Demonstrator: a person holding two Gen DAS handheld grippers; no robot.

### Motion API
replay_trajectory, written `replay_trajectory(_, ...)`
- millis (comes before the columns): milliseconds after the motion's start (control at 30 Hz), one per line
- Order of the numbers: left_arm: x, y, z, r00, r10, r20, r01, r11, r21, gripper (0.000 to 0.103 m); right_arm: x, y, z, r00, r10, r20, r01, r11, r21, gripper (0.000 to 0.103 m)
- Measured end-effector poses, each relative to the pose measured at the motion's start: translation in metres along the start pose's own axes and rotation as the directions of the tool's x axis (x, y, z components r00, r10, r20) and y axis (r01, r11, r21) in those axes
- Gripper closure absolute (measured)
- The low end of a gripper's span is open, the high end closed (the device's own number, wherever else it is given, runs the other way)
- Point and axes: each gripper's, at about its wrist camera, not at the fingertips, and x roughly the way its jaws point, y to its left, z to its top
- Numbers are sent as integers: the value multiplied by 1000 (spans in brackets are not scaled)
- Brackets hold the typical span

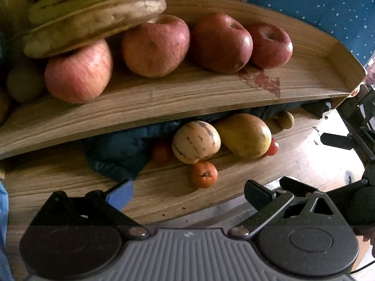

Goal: Organize fruits
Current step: 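Move both open tools back to the fruits under the shelf, then close the left tool on a tangerine while the right tool grasps a cherry tomato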

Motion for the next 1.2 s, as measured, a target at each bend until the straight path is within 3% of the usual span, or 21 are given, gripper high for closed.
replay_trajectory(367, 13, -4, 5, 1000, -16, -6, 16, 1000, -16, 11, 22, -11, 10, 997, 80, -5, -80, 996, -37, 20)
replay_trajectory(833, 26, -24, 5, 999, -51, -1, 51, 998, 38, 36, 38, -16, 26, 985, 171, -16, -172, 984, -53, 55)
replay_trajectory(1200, 32, -23, 7, 998, -56, -17, 56, 998, 28, 52, 40, -27, 27, 979, 203, -18, -204, 978, -33, 66)
